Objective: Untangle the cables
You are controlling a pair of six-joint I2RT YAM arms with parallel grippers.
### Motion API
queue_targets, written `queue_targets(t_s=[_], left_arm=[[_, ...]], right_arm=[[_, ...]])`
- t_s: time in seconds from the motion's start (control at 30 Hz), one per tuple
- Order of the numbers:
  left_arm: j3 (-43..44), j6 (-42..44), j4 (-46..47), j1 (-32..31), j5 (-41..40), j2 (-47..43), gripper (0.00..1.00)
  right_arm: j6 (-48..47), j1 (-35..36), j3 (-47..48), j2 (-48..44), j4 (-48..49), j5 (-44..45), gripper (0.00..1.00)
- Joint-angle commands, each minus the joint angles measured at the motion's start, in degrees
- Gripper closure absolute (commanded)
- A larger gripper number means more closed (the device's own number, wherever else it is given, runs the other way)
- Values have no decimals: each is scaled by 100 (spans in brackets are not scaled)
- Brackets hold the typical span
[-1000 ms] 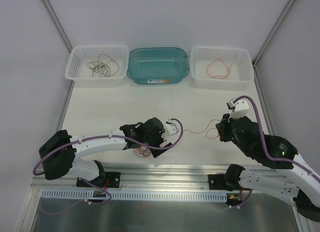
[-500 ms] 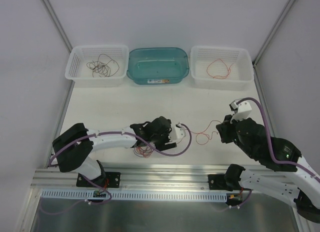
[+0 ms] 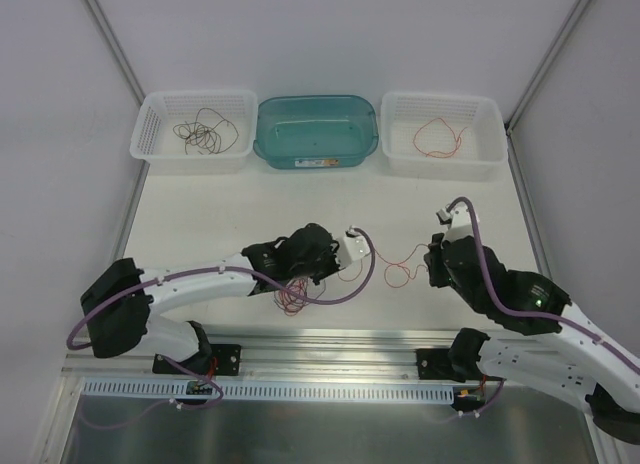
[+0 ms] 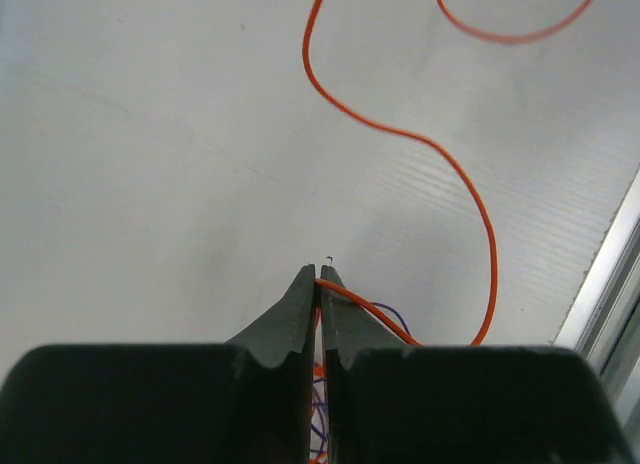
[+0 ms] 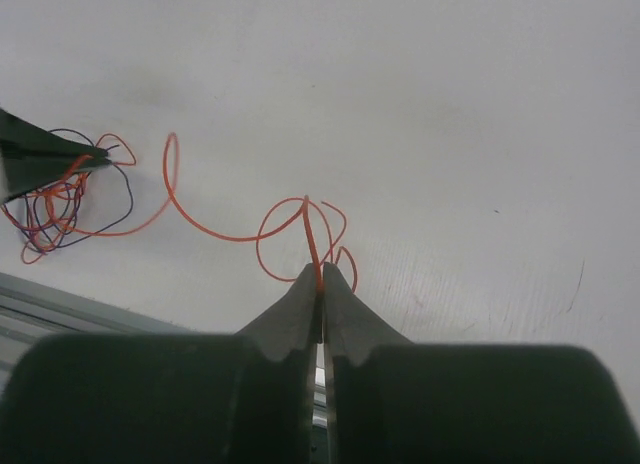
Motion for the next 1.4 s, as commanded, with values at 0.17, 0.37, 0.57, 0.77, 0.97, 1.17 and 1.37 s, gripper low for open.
queue_targets(t_s=[0.17,0.37,0.57,0.77,0.97,1.17,1.37], left_arm=[[593,-1838,-790,252,-275,-1285,100],[1050,-3376,-1689,1069,208,-1277,100],[1155,-4149,-1715,1149,541,-1277,100],[1218,-4589,-1724,1140,683,-1373,100],[1086,-4897,-1680,1140,507,-1663,100],[989,-5056,-1566,1140,516,-1839,100],[936,-4855,-1583,1149,314,-2173,100]], right_arm=[[191,-774,-694,719,936,-536,65],[349,-714,-878,755,1613,-1468,41],[490,-55,-1265,631,2569,-1487,42],[929,174,-1828,1158,3836,-1662,42],[1360,183,-2522,1703,5813,-2022,41],[1500,174,-2461,2905,6815,-2339,45],[1589,157,-2601,3374,6976,-2269,84]])
